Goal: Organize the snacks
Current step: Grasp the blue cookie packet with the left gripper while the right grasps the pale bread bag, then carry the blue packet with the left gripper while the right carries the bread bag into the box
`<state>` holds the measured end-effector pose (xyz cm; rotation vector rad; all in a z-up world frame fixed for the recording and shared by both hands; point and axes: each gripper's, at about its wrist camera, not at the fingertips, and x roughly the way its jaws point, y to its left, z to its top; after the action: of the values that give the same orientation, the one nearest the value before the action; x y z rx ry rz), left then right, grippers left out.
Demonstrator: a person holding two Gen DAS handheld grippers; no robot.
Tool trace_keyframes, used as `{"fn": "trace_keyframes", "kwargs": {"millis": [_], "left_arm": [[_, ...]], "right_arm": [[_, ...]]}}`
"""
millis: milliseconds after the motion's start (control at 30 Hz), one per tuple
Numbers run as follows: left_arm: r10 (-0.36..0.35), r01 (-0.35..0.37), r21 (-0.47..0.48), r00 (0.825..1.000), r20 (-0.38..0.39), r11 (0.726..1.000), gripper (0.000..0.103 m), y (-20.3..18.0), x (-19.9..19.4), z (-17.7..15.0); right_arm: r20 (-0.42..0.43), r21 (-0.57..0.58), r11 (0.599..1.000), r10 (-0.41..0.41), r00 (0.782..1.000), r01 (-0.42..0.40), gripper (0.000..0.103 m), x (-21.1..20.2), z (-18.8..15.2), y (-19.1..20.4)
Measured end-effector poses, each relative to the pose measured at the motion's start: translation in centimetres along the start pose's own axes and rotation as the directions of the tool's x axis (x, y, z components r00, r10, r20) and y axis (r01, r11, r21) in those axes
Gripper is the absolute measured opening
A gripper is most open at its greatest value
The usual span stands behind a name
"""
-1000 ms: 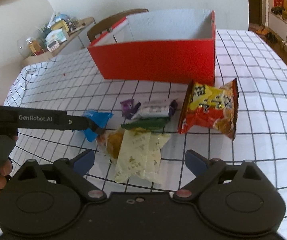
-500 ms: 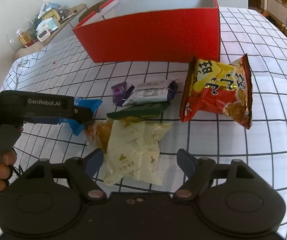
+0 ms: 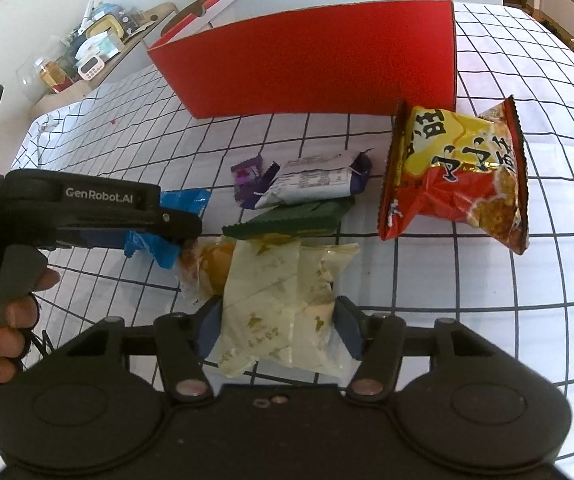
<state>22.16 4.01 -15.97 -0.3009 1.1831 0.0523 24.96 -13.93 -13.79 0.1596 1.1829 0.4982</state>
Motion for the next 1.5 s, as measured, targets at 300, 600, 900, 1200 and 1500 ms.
{"fn": "trace_keyframes", "kwargs": {"millis": [300,600,900,1200,1500], "left_arm": [[0.01,-0.01,-0.009,1.0,0.017,1.0,0.059,0.2,-1.1,-0.5],[0.004,-0.005,0.009,0.999,0.054,1.0,0.058,-0.4,-3.2,-2.1],[-0.017,0.015,0.016,0.995,0.099,1.0,0.058,-0.7,-6.2,-3.7],[-0.017,0.01,0.044,0.989,0.147,0.999,0.058,-1.7,-9.8,-5.1],[-0.03,0.018,0.062,0.98,0.197,0.998,0.058,-3.4,-12.9,-4.8]], "right_arm": [[0.01,0.011,1.0,-0.019,1.0,0.018,0.049,-0.8,-0.5,0.0],[0.014,0.018,1.0,-0.013,1.0,0.012,0.046,-2.8,-1.7,0.2],[0.064,0.003,1.0,-0.011,0.998,0.011,0.045,-5.5,-2.3,1.3],[0.111,-0.022,1.0,-0.008,0.994,0.01,0.045,-8.1,-1.7,2.9],[0.168,-0.057,0.998,-0.014,0.986,0.024,0.045,-10.6,0.7,4.0]]}}
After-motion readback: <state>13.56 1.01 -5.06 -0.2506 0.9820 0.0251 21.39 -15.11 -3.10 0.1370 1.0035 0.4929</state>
